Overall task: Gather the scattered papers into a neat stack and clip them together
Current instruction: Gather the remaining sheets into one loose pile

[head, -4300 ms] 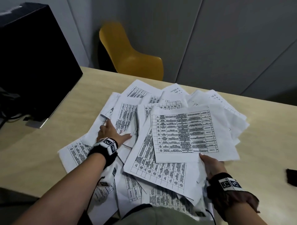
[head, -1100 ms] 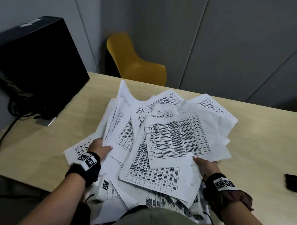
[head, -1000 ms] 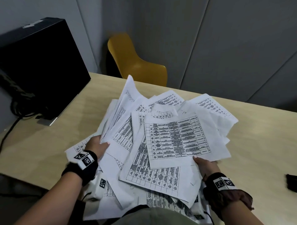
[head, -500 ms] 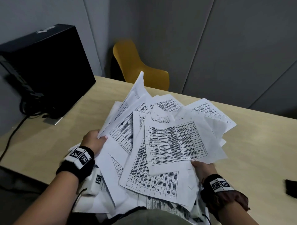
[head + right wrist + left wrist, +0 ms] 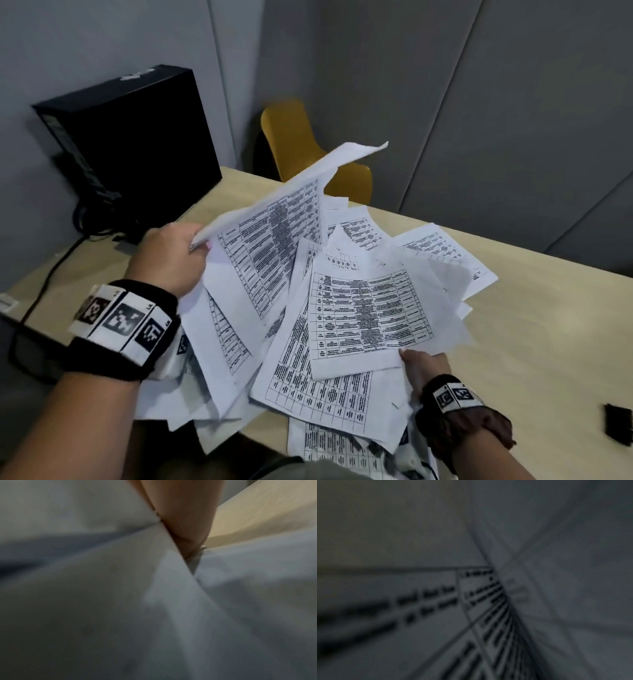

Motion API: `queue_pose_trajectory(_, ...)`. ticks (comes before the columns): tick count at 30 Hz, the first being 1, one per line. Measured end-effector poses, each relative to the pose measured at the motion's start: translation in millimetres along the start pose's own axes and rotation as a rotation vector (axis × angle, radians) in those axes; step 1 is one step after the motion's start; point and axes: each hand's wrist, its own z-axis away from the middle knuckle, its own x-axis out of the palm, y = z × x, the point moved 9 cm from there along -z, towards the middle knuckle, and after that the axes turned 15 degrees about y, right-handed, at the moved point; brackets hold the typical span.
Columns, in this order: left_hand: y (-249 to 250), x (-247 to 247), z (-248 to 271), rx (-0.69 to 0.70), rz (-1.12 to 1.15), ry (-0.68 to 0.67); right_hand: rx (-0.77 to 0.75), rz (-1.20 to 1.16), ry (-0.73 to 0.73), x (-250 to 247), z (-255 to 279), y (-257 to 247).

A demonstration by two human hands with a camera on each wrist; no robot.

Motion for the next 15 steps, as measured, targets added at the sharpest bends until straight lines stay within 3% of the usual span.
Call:
queue_pose_trajectory(9, 76.7, -69.2, 13.4, 0.078, 0.186, 0.286, 0.011, -0.036, -0.067, -5.4, 8.1, -1.8)
queue_pose_trajectory(12, 82.1, -50.7, 15.3, 0.012, 0.303, 0.21, 0.014, -0.021, -0.079, -1.9, 6.8, 2.6)
queue_pose_trajectory(15, 74.8, -2.7, 21.3, -0.112, 0.416, 0.046, -0.005, -0.021, -0.076, -4.6, 5.0, 2.7)
